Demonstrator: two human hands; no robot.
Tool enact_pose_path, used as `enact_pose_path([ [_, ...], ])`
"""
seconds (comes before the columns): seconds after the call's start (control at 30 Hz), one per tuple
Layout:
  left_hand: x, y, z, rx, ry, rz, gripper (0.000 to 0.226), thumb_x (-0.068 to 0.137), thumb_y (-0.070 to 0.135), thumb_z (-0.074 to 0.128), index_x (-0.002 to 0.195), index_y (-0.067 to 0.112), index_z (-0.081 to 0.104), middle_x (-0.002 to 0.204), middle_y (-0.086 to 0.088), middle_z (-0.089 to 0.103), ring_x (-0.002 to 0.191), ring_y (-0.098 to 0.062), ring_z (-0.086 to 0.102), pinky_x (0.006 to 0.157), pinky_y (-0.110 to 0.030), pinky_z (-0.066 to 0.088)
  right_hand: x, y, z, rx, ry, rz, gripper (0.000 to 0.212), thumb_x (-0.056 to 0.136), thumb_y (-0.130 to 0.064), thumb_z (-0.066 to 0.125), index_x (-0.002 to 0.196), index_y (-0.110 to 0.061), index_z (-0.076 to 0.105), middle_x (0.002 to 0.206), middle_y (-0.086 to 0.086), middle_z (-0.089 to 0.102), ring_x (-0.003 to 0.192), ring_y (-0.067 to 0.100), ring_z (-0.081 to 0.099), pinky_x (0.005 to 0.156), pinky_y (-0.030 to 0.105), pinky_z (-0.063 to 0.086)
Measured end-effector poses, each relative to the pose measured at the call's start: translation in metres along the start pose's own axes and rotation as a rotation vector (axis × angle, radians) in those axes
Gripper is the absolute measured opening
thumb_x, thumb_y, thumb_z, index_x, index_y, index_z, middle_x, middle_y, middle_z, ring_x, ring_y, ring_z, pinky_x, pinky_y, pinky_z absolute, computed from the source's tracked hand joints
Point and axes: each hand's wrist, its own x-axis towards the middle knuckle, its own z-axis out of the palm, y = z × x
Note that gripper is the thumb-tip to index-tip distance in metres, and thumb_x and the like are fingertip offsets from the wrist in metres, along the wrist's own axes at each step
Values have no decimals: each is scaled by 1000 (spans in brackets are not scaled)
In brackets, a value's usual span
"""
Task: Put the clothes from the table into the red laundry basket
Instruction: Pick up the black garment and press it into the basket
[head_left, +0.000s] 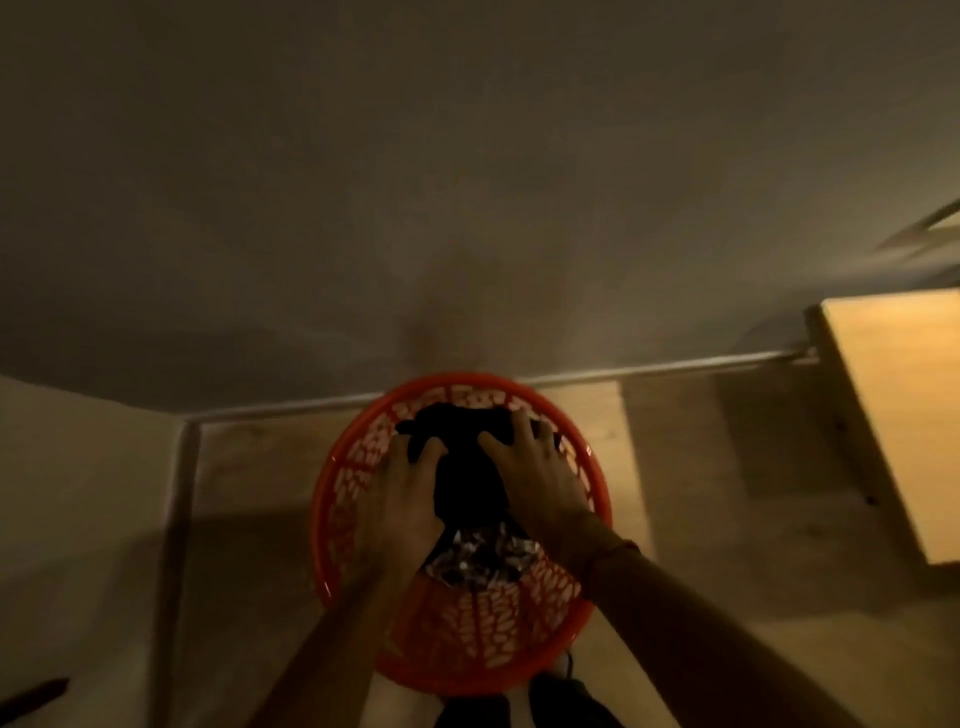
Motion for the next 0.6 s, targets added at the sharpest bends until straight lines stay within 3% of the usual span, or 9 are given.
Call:
enact_pose_path([
  [0.07, 15, -16, 49, -5, -8, -14, 58, 80, 13, 60, 132, 25, 36, 137, -14, 39, 113, -33, 49, 81, -39, 47, 19, 14, 48, 10, -39, 27, 59, 91, -18, 53, 142, -25, 24, 151, 20, 17, 133, 46, 25, 101, 54, 44],
  [0.13, 27, -32, 97, 1, -83, -31, 64, 83, 21, 61, 137, 29, 28, 148, -13, 25, 128, -35, 36, 95, -45, 44, 33, 28, 97, -5, -111, 68, 70, 86, -18, 58, 144, -28, 19, 151, 21, 14, 132, 48, 24, 99, 56, 45],
  [0.27, 37, -61, 160, 196, -197, 8, 99, 73, 48, 72, 145, 31, 6, 155, -12, 9, 140, -39, 13, 106, -55, 36, 46, 55, 164, -9, -235, 78, 91, 85, -26, 60, 148, -35, -6, 157, 18, -4, 141, 51, 3, 111, 65, 24],
  [0.37, 19, -63, 157, 242, -174, 34, 82, 84, 51, 57, 146, 24, 11, 154, -13, 16, 140, -37, 16, 109, -52, 33, 28, 64, 163, 1, -268, 20, 90, 87, -29, 57, 147, -33, -10, 159, 17, -5, 143, 47, 0, 112, 65, 20],
  [0.43, 2, -49, 132, 196, -115, 55, 63, 92, 45, 44, 145, 22, 20, 153, -11, 24, 139, -32, 24, 107, -46, 36, 12, 65, 135, 3, -247, -26, 80, 91, -28, 51, 149, -27, -4, 157, 16, 8, 142, 42, 17, 110, 59, 32],
  [0.5, -6, -29, 92, 185, -17, 44, 51, 94, 38, 43, 141, 21, 34, 145, -9, 41, 129, -27, 42, 96, -41, 44, 0, 63, 89, -10, -179, -109, 64, 94, -26, 45, 148, -20, 12, 151, 13, 27, 129, 37, 43, 101, 51, 45],
  [0.6, -19, 13, 2, 117, 283, 130, 36, 86, 28, 56, 119, 14, 60, 117, -12, 67, 103, -29, 64, 81, -41, 54, -24, 53, -5, -7, 23, -334, 47, 83, -22, 63, 128, -14, 52, 126, 9, 61, 100, 30, 67, 83, 40, 57],
])
